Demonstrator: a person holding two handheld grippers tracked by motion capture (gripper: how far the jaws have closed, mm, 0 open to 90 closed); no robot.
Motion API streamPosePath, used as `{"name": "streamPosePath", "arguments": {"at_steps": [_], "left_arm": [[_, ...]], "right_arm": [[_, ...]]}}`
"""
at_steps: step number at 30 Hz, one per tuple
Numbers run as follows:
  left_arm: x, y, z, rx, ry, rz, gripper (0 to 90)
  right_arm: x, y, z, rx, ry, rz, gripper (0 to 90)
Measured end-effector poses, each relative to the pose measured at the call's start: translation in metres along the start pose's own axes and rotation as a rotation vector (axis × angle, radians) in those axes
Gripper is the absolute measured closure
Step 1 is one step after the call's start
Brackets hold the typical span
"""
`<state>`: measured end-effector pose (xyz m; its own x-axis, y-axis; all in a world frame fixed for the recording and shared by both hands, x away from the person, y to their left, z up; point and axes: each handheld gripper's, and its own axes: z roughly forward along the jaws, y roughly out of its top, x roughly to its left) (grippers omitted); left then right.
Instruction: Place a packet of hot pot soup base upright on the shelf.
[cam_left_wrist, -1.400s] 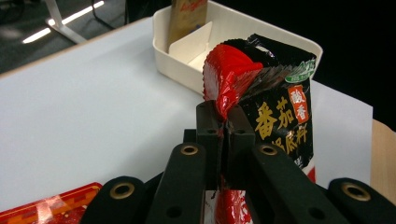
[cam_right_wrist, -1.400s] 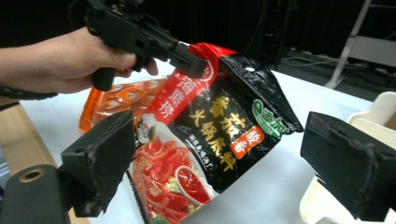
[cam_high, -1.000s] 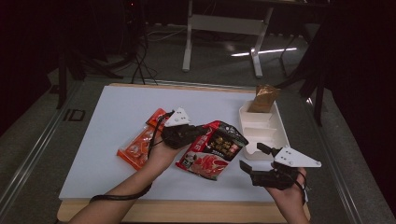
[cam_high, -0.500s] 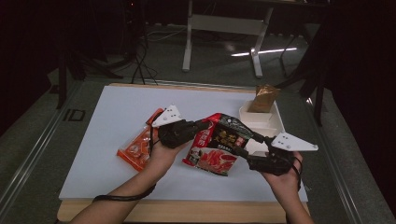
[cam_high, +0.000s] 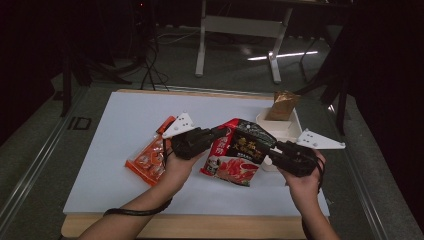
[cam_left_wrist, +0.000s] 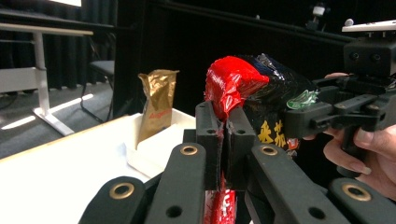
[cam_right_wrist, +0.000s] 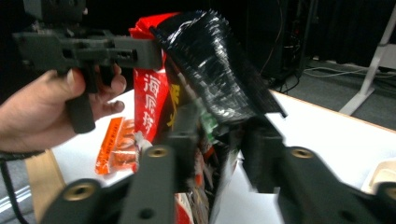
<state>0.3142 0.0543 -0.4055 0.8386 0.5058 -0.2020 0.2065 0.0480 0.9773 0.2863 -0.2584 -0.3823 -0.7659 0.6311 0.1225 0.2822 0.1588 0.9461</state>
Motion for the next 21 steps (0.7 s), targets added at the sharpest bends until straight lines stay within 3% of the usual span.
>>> {"name": "streamPosePath", "arguments": {"at_steps": [2, 6, 11, 12, 16, 17, 20, 21], "left_arm": [[0.001, -0.001, 0.0, 0.002, 0.003, -0.005, 86.6], [0.002, -0.003, 0.001, 0.006, -0.013, -0.022, 85.9], [0.002, 0.001, 0.0, 0.019, -0.018, -0.02, 83.2], [0.004, 0.002, -0.001, 0.025, -0.045, -0.028, 81.9], [0.004, 0.002, -0.002, 0.052, -0.066, -0.036, 78.6], [0.005, 0.0, -0.001, 0.076, -0.08, -0.069, 72.7], [0.006, -0.002, -0.002, 0.083, -0.08, -0.067, 60.2], [0.007, -0.003, -0.002, 0.085, -0.085, -0.071, 60.2]], "right_arm": [[-0.005, 0.005, 0.0, 0.037, 0.028, 0.015, 74.3], [-0.005, 0.012, -0.002, 0.055, 0.022, -0.001, 77.4], [-0.005, 0.016, -0.004, 0.045, 0.017, -0.02, 78.1], [-0.005, 0.018, -0.004, 0.047, 0.024, -0.02, 78.1], [-0.009, 0.021, -0.008, 0.041, 0.051, -0.015, 78.0], [-0.011, 0.023, -0.009, 0.044, 0.051, -0.018, 78.1], [-0.012, 0.024, -0.012, 0.042, 0.035, -0.027, 78.1], [-0.012, 0.024, -0.012, 0.042, 0.035, -0.027, 78.1]]}}
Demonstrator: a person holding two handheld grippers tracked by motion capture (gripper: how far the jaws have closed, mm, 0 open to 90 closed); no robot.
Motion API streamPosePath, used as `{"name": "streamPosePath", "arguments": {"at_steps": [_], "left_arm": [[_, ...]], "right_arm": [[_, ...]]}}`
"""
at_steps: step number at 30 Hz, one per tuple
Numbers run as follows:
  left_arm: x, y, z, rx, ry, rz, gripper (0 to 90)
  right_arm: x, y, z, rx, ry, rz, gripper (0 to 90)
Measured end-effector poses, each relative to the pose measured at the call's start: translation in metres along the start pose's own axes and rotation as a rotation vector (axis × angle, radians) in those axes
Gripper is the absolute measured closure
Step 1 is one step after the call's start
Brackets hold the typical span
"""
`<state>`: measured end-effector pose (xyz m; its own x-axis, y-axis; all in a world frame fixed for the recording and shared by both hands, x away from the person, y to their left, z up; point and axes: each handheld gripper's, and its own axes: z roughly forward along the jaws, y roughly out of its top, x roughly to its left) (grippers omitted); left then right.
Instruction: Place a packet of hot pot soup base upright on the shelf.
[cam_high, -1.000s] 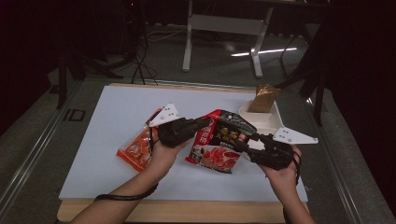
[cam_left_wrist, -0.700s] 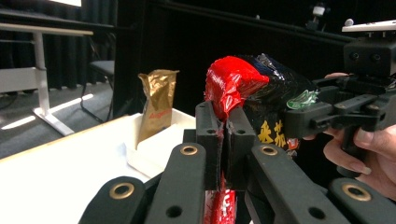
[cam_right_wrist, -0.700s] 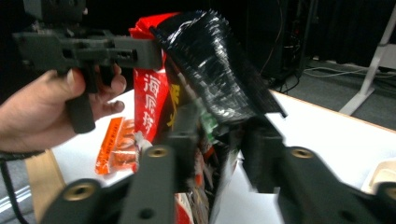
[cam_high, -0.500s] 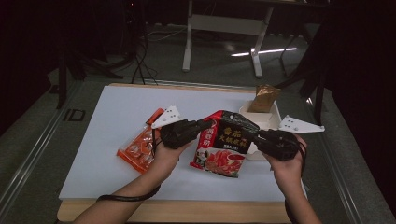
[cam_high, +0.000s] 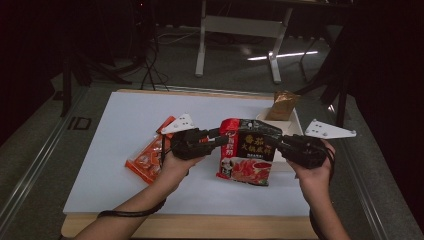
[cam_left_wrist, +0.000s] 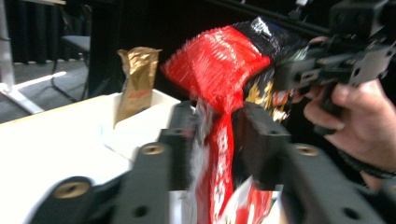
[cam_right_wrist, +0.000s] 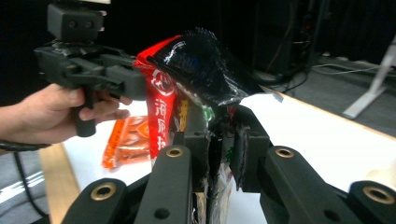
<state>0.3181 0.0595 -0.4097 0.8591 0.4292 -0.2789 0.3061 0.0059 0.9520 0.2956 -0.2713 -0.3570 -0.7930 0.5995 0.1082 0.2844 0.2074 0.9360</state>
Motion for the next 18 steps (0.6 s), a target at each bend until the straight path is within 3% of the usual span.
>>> {"name": "streamPosePath", "arguments": {"at_steps": [4, 5, 6, 7, 8, 9, 11, 18], "left_arm": [[0.002, -0.003, -0.003, -0.015, -0.049, 0.005, 38.2], [0.001, -0.004, -0.004, -0.014, -0.053, 0.008, 38.2], [0.0, -0.006, -0.003, -0.016, -0.05, 0.013, 27.0], [-0.001, -0.008, -0.003, -0.001, -0.047, 0.015, 18.7], [-0.001, -0.01, -0.002, 0.019, -0.045, 0.011, 18.7], [-0.003, -0.013, -0.002, 0.059, -0.019, 0.025, 10.8], [-0.004, -0.015, -0.002, 0.073, -0.023, 0.032, 2.2], [-0.007, -0.022, -0.015, 0.086, -0.032, 0.006, 1.7]], "right_arm": [[-0.004, 0.002, -0.005, -0.01, -0.021, -0.005, 78.0], [-0.004, 0.002, -0.005, -0.01, -0.021, -0.005, 78.0], [-0.006, 0.004, -0.007, -0.01, -0.022, 0.0, 78.0], [-0.008, 0.005, -0.008, -0.01, -0.023, 0.001, 78.1], [-0.008, 0.005, -0.008, -0.01, -0.023, 0.001, 78.1], [-0.011, 0.007, -0.012, -0.018, -0.032, 0.005, 78.0], [-0.013, 0.008, -0.014, -0.021, -0.045, 0.002, 78.0], [-0.02, 0.014, -0.02, -0.022, -0.074, -0.007, 78.0]]}}
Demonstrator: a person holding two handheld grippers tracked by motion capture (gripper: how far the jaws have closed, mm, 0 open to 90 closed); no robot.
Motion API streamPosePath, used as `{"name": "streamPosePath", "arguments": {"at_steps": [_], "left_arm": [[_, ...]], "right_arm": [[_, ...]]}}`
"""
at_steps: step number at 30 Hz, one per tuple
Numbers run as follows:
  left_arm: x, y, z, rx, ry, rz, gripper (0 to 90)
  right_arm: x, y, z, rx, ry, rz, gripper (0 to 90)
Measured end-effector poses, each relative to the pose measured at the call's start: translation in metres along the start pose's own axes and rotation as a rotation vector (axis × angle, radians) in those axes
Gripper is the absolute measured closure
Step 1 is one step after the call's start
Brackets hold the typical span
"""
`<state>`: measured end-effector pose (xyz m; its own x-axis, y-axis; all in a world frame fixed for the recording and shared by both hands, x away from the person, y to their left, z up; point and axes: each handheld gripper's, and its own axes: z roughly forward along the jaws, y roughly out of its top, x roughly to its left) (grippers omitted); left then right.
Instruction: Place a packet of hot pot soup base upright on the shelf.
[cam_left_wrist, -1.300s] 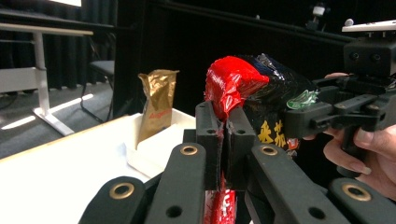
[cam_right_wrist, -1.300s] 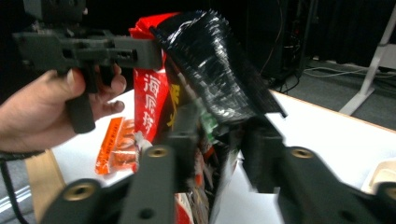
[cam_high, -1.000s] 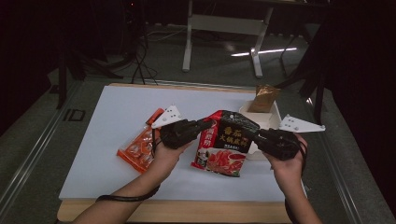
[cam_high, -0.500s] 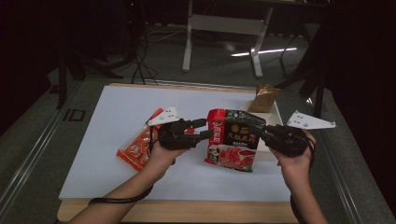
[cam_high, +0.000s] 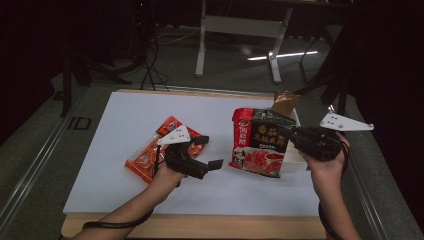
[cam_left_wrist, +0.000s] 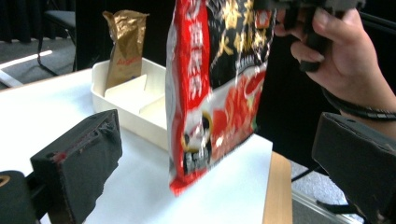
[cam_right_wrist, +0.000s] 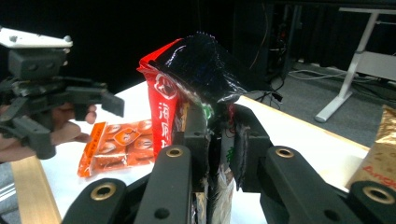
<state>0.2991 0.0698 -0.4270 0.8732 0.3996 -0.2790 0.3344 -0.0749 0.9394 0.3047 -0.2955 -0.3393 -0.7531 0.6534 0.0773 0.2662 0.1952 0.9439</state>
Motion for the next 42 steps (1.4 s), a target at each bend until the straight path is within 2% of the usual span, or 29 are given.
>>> {"name": "streamPosePath", "arguments": {"at_steps": [2, 3, 4, 9, 10, 11, 15, 19, 20, 22, 23, 24, 25, 28, 33, 35, 37, 39, 42], "left_arm": [[-0.001, -0.003, -0.007, -0.002, 0.016, 0.025, 1.7], [-0.001, -0.005, -0.01, 0.003, 0.007, 0.03, 1.7], [-0.002, -0.009, -0.017, 0.022, 0.016, 0.035, 1.7], [-0.002, -0.017, -0.025, 0.045, 0.018, 0.056, 1.8], [-0.002, -0.024, -0.031, 0.048, 0.004, 0.068, 1.8], [-0.002, -0.03, -0.036, 0.058, 0.005, 0.081, 2.3], [0.0, -0.039, -0.042, 0.064, -0.003, 0.075, 3.5], [0.001, -0.049, -0.048, 0.077, 0.006, 0.075, 3.4], [0.001, -0.055, -0.052, 0.109, 0.008, 0.082, 3.4], [0.001, -0.058, -0.054, 0.123, 0.002, 0.089, 3.3], [0.002, -0.065, -0.057, 0.14, 0.009, 0.1, 3.0], [0.002, -0.065, -0.057, 0.14, 0.009, 0.1, 2.6], [0.005, -0.072, -0.061, 0.134, 0.01, 0.073, 2.6], [0.009, -0.077, -0.065, 0.136, 0.025, 0.056, 2.4], [0.011, -0.084, -0.07, 0.132, 0.042, 0.052, 2.4], [0.011, -0.088, -0.072, 0.14, 0.044, 0.058, 2.1], [0.011, -0.089, -0.071, 0.189, 0.048, 0.042, 1.3], [0.013, -0.092, -0.07, 0.208, 0.056, 0.028, 0.0], [0.016, -0.094, -0.072, 0.196, 0.06, 0.006, 0.0]], "right_arm": [[-0.003, 0.002, -0.002, -0.008, -0.007, 0.0, 78.0], [-0.003, 0.002, -0.002, -0.008, -0.007, 0.0, 78.0], [-0.005, 0.004, -0.004, -0.015, -0.015, -0.005, 78.0], [-0.009, 0.008, -0.006, -0.022, -0.033, -0.014, 78.0], [-0.01, 0.009, -0.006, -0.024, -0.039, -0.015, 77.9], [-0.018, 0.013, -0.007, -0.033, -0.058, -0.016, 78.0], [-0.024, 0.016, -0.007, -0.042, -0.068, -0.022, 77.9], [-0.036, 0.02, -0.006, -0.047, -0.111, -0.02, 77.9], [-0.039, 0.021, -0.006, -0.048, -0.121, -0.018, 78.0], [-0.045, 0.021, -0.007, -0.057, -0.137, -0.015, 78.0], [-0.048, 0.02, -0.007, -0.06, -0.143, -0.016, 77.9], [-0.048, 0.02, -0.007, -0.06, -0.143, -0.016, 77.9], [-0.054, 0.019, -0.007, -0.063, -0.153, -0.017, 77.9], [-0.061, 0.018, -0.007, -0.058, -0.18, -0.005, 77.9], [-0.071, 0.017, -0.007, -0.062, -0.202, 0.008, 77.9], [-0.077, 0.019, -0.006, -0.065, -0.218, 0.016, 77.9], [-0.082, 0.021, -0.006, -0.069, -0.229, 0.022, 77.9], [-0.087, 0.021, -0.005, -0.076, -0.241, 0.033, 77.9], [-0.094, 0.019, -0.003, -0.083, -0.251, 0.044, 77.9]]}}
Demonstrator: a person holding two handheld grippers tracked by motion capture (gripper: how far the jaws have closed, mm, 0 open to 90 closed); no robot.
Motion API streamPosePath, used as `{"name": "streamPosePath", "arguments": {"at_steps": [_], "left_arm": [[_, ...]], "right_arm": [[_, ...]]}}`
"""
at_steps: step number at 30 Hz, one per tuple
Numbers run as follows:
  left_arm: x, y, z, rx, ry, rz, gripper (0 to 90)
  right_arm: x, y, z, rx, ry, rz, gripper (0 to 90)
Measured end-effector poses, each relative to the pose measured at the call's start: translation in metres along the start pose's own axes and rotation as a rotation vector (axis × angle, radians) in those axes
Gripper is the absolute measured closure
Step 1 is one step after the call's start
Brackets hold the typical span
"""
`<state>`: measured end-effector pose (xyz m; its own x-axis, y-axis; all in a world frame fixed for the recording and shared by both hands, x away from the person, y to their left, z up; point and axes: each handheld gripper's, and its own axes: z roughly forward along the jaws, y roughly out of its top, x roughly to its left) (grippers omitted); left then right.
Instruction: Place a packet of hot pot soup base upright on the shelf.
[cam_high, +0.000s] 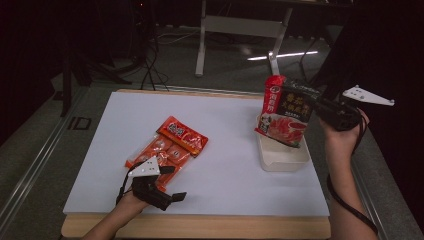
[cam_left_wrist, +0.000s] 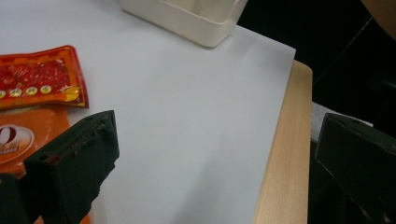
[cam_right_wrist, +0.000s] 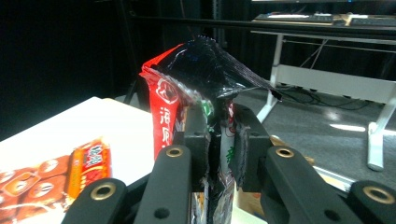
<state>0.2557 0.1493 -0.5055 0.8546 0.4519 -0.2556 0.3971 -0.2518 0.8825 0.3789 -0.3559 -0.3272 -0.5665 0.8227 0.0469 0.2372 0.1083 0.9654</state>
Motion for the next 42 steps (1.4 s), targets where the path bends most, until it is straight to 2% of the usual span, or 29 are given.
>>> {"name": "streamPosePath", "arguments": {"at_steps": [6, 12, 15, 21, 28, 33, 34, 39, 41, 42], "left_arm": [[0.003, -0.001, -0.002, -0.047, -0.021, -0.025, 0.0], [0.001, -0.001, 0.002, -0.045, -0.042, -0.013, 0.0], [0.001, -0.002, 0.002, -0.03, -0.031, 0.006, 0.0], [0.003, -0.003, 0.002, -0.039, -0.03, -0.011, 0.0], [0.004, -0.004, 0.002, -0.036, -0.028, -0.016, 0.0], [0.005, -0.005, 0.002, -0.035, -0.028, -0.017, 0.0], [0.005, -0.005, 0.001, -0.037, -0.029, -0.02, 0.0], [0.005, -0.006, 0.002, -0.034, -0.029, -0.013, 0.0], [0.005, -0.006, 0.002, -0.036, -0.03, -0.014, 0.0], [0.004, -0.006, 0.002, -0.036, -0.028, -0.01, 0.0]], "right_arm": [[-0.013, -0.003, 0.007, 0.009, -0.024, 0.009, 77.9], [-0.026, -0.007, 0.016, 0.008, -0.051, 0.011, 77.8], [-0.031, -0.011, 0.023, 0.017, -0.057, 0.007, 77.8], [-0.042, -0.02, 0.037, 0.017, -0.041, -0.001, 77.7], [-0.049, -0.032, 0.055, 0.049, -0.039, -0.025, 77.7], [-0.052, -0.038, 0.063, 0.055, -0.012, -0.01, 77.4], [-0.052, -0.04, 0.063, 0.042, 0.01, 0.004, 77.3], [-0.048, -0.039, 0.066, 0.058, 0.053, -0.026, 76.8], [-0.047, -0.039, 0.066, 0.063, 0.055, -0.028, 76.7], [-0.045, -0.04, 0.067, 0.062, 0.074, -0.029, 76.3]]}}
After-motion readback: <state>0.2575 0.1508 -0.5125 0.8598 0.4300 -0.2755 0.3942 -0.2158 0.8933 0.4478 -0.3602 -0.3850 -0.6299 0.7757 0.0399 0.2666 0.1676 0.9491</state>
